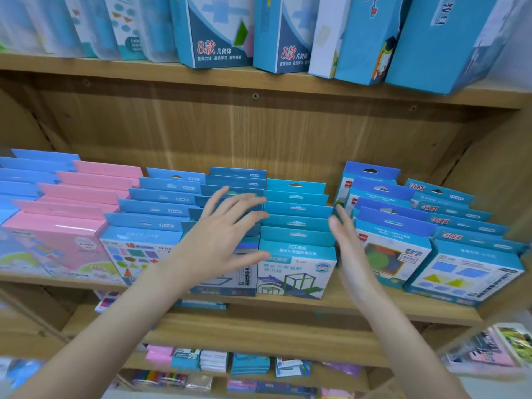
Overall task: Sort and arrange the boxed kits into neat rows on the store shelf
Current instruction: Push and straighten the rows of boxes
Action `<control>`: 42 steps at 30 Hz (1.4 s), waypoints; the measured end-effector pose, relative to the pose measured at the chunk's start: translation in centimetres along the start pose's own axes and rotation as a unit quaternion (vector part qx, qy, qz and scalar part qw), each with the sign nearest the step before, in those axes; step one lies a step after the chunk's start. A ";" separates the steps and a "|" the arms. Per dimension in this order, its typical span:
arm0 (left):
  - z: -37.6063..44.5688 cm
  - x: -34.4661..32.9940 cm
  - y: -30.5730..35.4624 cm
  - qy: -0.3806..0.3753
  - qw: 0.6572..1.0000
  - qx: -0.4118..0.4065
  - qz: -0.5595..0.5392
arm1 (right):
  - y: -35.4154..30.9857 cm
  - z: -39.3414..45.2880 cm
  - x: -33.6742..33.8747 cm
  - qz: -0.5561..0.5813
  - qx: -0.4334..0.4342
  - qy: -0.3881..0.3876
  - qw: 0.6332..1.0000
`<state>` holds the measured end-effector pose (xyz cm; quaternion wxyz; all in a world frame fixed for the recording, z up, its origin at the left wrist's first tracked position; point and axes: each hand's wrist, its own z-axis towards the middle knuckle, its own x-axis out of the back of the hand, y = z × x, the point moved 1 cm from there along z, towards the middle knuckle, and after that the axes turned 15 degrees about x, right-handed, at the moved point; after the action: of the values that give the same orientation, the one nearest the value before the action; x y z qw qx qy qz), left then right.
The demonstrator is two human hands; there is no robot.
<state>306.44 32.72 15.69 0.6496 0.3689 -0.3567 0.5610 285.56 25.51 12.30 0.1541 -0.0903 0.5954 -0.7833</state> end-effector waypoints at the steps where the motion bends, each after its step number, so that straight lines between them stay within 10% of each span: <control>1: -0.6 -0.2 -0.2 0.003 1.000 0.010 0.007 | 0.3 -0.4 -0.3 0.002 0.002 -0.006 1.000; 42: -4.0 -2.1 -0.9 0.034 0.990 0.042 0.127 | 1.2 -1.3 -0.4 0.004 -0.063 -0.015 0.998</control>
<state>307.30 35.21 11.90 0.5686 0.3281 -0.3545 0.6659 285.64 26.55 10.81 0.1600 -0.1089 0.6413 -0.7425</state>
